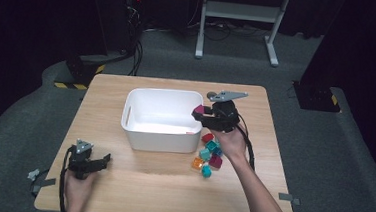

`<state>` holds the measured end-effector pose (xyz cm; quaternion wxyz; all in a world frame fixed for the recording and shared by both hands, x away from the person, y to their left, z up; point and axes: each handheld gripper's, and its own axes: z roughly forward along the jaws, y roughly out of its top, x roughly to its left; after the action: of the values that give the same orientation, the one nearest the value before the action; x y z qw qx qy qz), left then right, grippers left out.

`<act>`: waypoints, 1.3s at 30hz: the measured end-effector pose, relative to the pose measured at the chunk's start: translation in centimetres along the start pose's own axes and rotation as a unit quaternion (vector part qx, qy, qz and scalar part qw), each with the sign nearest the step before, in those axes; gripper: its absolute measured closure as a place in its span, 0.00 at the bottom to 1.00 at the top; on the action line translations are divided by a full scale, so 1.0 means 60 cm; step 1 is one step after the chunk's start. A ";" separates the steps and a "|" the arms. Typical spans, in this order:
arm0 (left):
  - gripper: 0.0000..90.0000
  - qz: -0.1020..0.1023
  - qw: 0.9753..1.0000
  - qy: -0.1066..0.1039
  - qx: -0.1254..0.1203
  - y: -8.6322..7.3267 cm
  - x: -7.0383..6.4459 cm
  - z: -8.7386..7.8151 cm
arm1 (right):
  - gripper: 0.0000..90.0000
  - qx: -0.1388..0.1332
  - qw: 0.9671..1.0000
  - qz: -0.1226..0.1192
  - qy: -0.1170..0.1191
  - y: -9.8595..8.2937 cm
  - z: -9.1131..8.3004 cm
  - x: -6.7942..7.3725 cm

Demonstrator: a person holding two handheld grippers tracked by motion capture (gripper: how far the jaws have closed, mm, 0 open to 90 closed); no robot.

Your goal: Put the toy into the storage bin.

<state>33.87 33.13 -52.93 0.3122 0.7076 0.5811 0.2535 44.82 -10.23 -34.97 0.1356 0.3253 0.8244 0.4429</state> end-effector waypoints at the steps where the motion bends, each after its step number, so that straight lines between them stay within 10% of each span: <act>1: 0.20 0.000 1.000 0.000 0.000 0.000 0.000 0.000 | 0.66 -0.001 1.000 0.003 0.002 0.002 0.005 -0.001; 39: 0.20 0.002 1.000 -0.001 0.001 0.000 0.000 -0.001 | 0.58 0.043 0.999 0.001 0.029 0.030 0.114 0.019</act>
<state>33.81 33.13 -52.92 0.3114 0.7091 0.5799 0.2528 48.19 -4.39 -37.33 0.0964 0.3188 0.8459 0.4165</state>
